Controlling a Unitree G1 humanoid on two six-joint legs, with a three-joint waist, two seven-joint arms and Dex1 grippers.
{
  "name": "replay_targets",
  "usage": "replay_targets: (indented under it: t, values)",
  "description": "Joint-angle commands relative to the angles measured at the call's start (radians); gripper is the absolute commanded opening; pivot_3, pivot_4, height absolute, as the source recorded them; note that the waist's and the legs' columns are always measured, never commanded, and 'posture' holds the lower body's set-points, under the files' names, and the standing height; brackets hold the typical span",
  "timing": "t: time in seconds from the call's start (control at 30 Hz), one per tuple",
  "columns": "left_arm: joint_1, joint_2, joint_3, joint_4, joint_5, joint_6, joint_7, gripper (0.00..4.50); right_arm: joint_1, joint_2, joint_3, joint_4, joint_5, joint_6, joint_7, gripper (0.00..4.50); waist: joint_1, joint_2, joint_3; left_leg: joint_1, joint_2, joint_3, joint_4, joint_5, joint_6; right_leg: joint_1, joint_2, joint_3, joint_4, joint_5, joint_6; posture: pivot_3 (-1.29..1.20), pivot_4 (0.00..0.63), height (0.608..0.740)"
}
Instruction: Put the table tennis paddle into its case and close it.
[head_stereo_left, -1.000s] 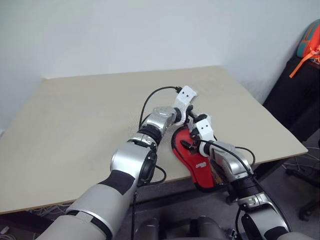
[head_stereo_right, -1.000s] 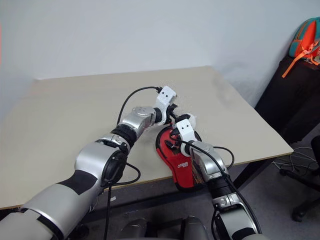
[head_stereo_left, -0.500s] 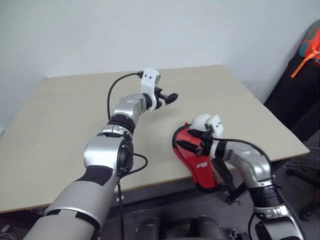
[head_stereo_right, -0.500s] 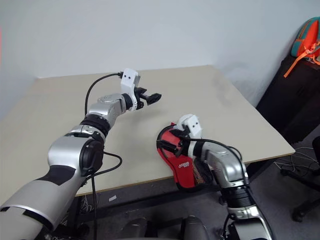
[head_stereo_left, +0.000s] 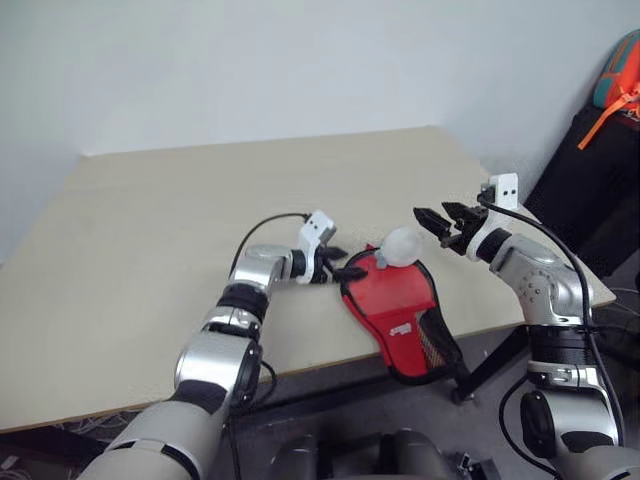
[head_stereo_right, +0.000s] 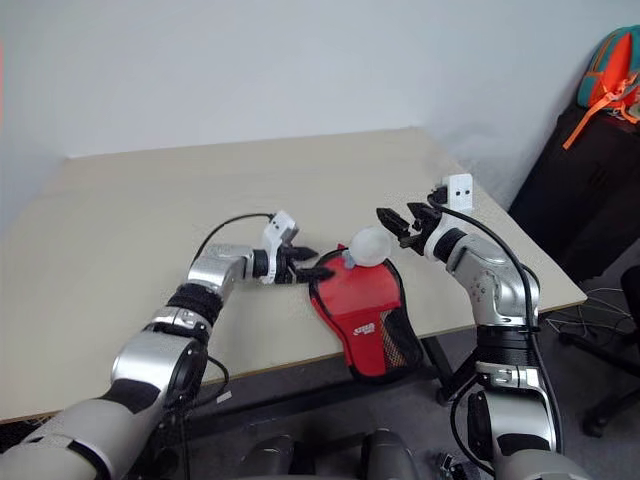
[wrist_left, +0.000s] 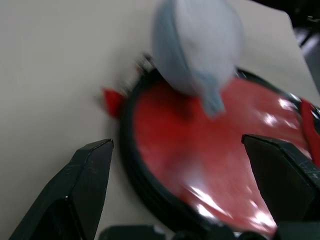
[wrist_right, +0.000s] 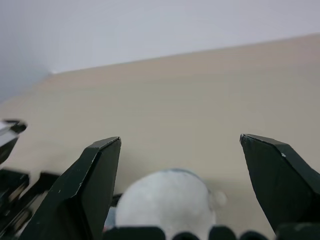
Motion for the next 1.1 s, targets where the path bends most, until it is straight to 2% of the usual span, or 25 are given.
replay_targets:
  t: [0.03, 0.27, 0.47, 0.8, 0.9, 1.0, 1.1]
  values:
    - [0.053, -0.031, -0.08, -0.178, 0.013, 0.025, 0.009, 4.45, -0.059, 0.005, 0.021, 0.032, -0.04, 0.014, -0.061, 4.15, 0.001, 0.001, 0.0, 0.0, 0.0, 0.0, 0.0, 0.0, 0.001, 0.001, 0.0, 0.0, 0.0, 0.0, 0.0, 0.0, 0.0, 0.74]
    - [0.15, -0.088, -0.195, -0.359, 0.028, 0.054, 0.026, 4.45, -0.089, 0.029, 0.049, 0.037, -0.041, 0.05, -0.071, 4.15, 0.015, 0.002, 0.0, 0.0, -0.001, -0.001, 0.002, -0.001, 0.001, 0.003, -0.001, 0.0, 0.0, 0.0, 0.0, 0.0, 0.0, 0.74]
    - [0.112, -0.076, -0.18, -0.423, 0.004, 0.061, 0.062, 4.45, -0.076, 0.042, 0.086, 0.056, -0.07, 0.059, -0.087, 4.15, 0.026, 0.002, 0.0, 0.0, -0.001, -0.001, 0.005, -0.004, 0.006, 0.003, -0.002, 0.0, 0.0, -0.001, 0.002, 0.0, 0.0, 0.74]
    - [-0.025, -0.018, -0.1, -0.229, -0.023, 0.0, 0.138, 4.45, -0.006, 0.038, 0.059, 0.003, -0.055, 0.061, -0.109, 4.15, 0.022, 0.003, 0.0, 0.0, 0.0, 0.0, 0.003, -0.004, 0.006, 0.002, 0.0, 0.0, 0.0, -0.002, 0.004, 0.0, 0.0, 0.74]
    - [-0.035, -0.011, -0.074, -0.255, -0.084, 0.03, 0.065, 4.45, -0.003, 0.04, 0.046, -0.006, -0.053, 0.053, -0.12, 4.15, 0.022, 0.003, 0.0, 0.0, 0.0, 0.0, 0.004, -0.002, 0.003, 0.002, 0.0, 0.0, 0.0, -0.002, 0.004, 0.0, 0.0, 0.74]
    - [0.007, 0.021, -0.11, -0.371, -0.131, 0.047, -0.079, 4.45, -0.017, 0.044, 0.013, -0.004, -0.039, 0.048, -0.141, 4.15, 0.023, 0.003, 0.0, 0.0, 0.0, 0.0, 0.004, -0.001, 0.002, 0.002, 0.0, 0.0, 0.0, -0.002, 0.004, 0.0, 0.0, 0.74]
    - [0.041, 0.032, -0.147, -0.443, -0.134, 0.051, -0.116, 4.45, -0.027, 0.036, 0.003, -0.001, -0.041, 0.05, -0.15, 4.15, 0.023, 0.003, 0.0, 0.0, 0.0, 0.0, 0.003, -0.001, 0.002, 0.002, -0.001, 0.0, 0.0, -0.002, 0.004, 0.0, 0.0, 0.74]
